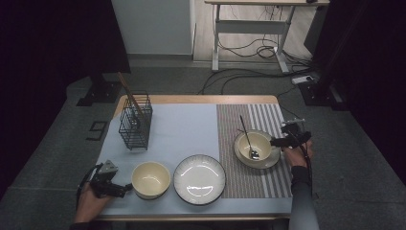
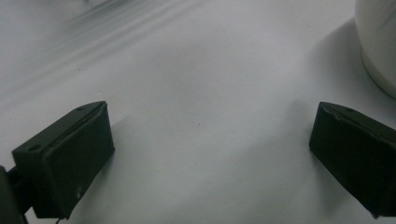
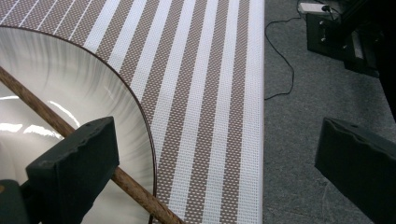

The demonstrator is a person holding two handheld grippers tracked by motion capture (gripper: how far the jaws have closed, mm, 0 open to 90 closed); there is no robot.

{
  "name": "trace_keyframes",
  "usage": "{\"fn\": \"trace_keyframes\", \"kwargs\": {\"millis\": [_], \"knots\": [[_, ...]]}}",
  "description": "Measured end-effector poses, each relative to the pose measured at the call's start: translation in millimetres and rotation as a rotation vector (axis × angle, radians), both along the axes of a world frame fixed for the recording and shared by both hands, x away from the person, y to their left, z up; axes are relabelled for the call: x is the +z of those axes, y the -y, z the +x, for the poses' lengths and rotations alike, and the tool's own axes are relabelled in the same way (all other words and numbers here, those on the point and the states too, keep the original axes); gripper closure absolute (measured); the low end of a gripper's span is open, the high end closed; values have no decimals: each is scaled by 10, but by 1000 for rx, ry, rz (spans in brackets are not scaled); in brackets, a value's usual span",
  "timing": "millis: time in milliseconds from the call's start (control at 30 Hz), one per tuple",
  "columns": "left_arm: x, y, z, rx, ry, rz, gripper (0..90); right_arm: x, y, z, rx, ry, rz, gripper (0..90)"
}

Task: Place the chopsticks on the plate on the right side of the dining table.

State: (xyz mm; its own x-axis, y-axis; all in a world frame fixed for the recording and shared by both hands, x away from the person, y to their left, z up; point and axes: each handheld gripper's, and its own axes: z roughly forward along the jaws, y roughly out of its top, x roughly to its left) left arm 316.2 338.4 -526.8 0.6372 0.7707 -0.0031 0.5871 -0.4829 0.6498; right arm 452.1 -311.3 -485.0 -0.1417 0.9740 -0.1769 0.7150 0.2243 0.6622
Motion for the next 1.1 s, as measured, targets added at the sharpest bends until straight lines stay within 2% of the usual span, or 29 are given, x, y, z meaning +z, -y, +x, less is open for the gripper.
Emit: {"fn": "trace_keyframes", "kwargs": {"millis": [1000,1100], "knots": [[0,0,-1,0,1,0,0,-5,67,-77,68,-29,39,15],[0,0,-1,0,0,0,0,3,71,-90,66,-28,25,16]]}}
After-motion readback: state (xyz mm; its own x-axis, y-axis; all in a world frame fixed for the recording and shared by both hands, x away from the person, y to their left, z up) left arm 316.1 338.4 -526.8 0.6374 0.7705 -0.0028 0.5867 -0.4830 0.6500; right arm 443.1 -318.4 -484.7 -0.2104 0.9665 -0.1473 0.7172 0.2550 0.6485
